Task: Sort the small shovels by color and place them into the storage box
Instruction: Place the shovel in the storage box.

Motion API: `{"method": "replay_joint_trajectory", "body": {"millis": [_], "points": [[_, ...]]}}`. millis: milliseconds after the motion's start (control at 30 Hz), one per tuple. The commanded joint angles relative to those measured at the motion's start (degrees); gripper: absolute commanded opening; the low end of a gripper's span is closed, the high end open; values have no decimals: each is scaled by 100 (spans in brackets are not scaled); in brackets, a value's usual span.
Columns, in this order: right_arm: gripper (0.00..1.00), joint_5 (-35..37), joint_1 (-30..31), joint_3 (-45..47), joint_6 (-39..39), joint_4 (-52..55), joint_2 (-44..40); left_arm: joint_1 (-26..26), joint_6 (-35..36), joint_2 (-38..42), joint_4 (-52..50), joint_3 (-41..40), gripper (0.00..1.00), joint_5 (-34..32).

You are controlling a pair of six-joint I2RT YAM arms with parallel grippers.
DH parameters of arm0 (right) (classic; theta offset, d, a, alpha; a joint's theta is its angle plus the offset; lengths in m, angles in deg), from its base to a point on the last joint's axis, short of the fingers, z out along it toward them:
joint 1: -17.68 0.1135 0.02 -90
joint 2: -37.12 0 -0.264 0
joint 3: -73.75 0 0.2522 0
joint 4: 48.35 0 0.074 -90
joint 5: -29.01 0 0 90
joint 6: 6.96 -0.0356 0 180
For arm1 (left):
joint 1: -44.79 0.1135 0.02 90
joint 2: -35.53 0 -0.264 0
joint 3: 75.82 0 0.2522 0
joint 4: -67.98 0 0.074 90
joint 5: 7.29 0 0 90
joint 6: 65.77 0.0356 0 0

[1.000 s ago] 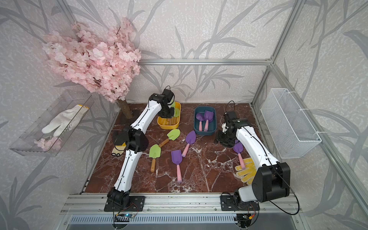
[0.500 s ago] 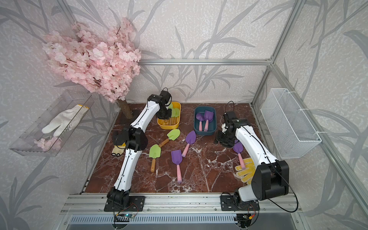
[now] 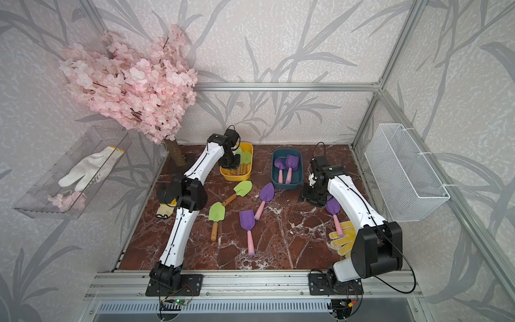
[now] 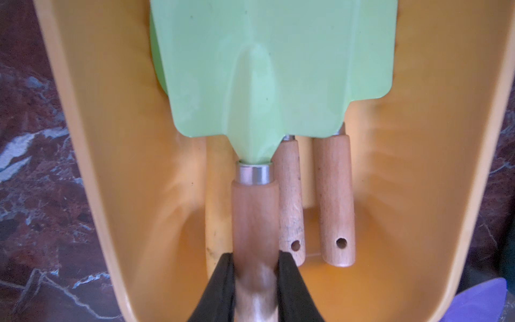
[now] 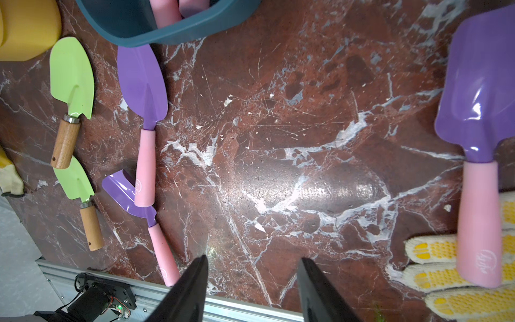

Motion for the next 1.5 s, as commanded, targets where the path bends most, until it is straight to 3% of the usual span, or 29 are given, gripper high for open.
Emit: {"method": "replay_joint_trajectory", "body": {"millis": [0,467,900,1467], "points": [[56,88,36,-120,-17,18,33,26,80,-173,82,-59,12,56],[56,95,56,-65,-26,-33,68,69,63,-384,145,-56,14,91],[56,92,56,-11,-19,-64,67,75,42,-349,137,-74,29,77],[56,112,56,-178,-37,12,59,66,105,3,144,-73,41,310]]}}
